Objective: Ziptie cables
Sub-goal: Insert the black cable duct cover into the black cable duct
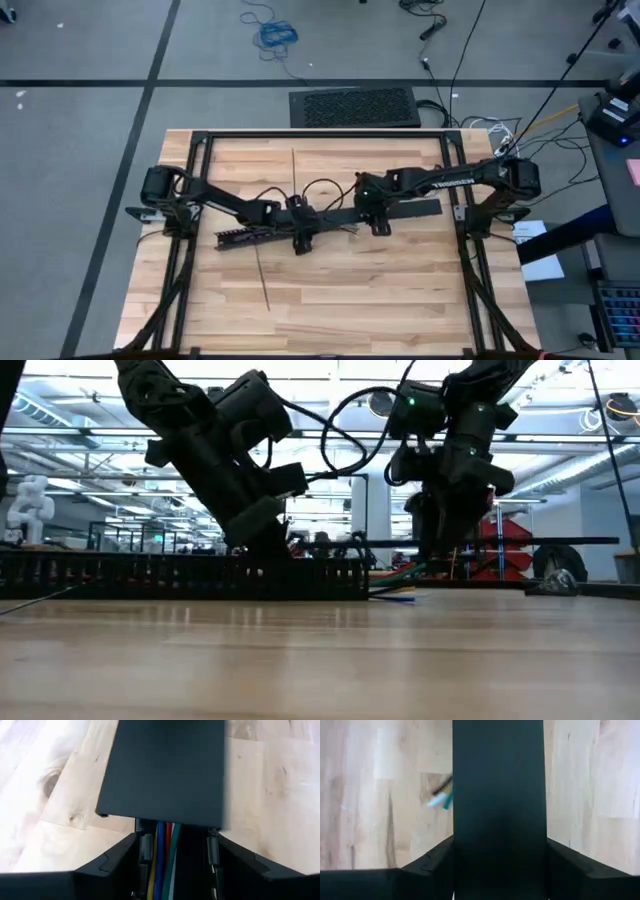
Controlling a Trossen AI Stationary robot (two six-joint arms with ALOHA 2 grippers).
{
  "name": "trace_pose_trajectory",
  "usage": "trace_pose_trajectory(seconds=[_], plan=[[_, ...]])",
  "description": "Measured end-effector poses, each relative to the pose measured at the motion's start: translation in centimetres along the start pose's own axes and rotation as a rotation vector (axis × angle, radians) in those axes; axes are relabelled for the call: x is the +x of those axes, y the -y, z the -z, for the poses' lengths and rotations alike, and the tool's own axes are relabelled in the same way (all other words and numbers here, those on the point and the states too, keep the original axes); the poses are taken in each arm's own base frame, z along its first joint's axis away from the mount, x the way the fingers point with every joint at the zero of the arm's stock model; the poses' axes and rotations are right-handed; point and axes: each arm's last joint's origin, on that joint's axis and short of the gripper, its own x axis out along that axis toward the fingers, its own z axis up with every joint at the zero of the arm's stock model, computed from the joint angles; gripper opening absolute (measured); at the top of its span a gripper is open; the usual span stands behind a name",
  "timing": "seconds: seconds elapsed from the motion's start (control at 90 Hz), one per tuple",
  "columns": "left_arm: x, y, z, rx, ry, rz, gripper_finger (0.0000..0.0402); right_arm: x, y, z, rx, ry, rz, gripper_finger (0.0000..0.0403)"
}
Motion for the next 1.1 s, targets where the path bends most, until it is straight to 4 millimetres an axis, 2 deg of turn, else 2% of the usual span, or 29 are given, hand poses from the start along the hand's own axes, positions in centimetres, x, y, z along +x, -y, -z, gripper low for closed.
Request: trace_pose_trajectory(seconds=[0.278, 0.622, 0.944, 1.1], plan=[[0.0, 0.1, 0.1, 0.010, -0.012, 0.004, 0.0223, 1.5, 0.1, 0.1, 0.014, -0.048, -0.021, 0.0220], [0.0, 0.1, 0.4, 0.025, -0.033, 0.006, 0.0223, -1.4, 0.6, -1.9, -0.002, -0.002, -0.012, 0.0220], [0.0, 0.1, 0.6, 0.031, -0.048, 0.010, 0.0223, -1.2, -0.7, -2.1, -0.040, -0.003, -0.033, 0.0220], [0.0, 0.4, 0.6, 0.047, -0.050, 0.015, 0.0223, -0.5, -0.7, -1.4, -0.035, -0.006, -0.034, 0.0220]])
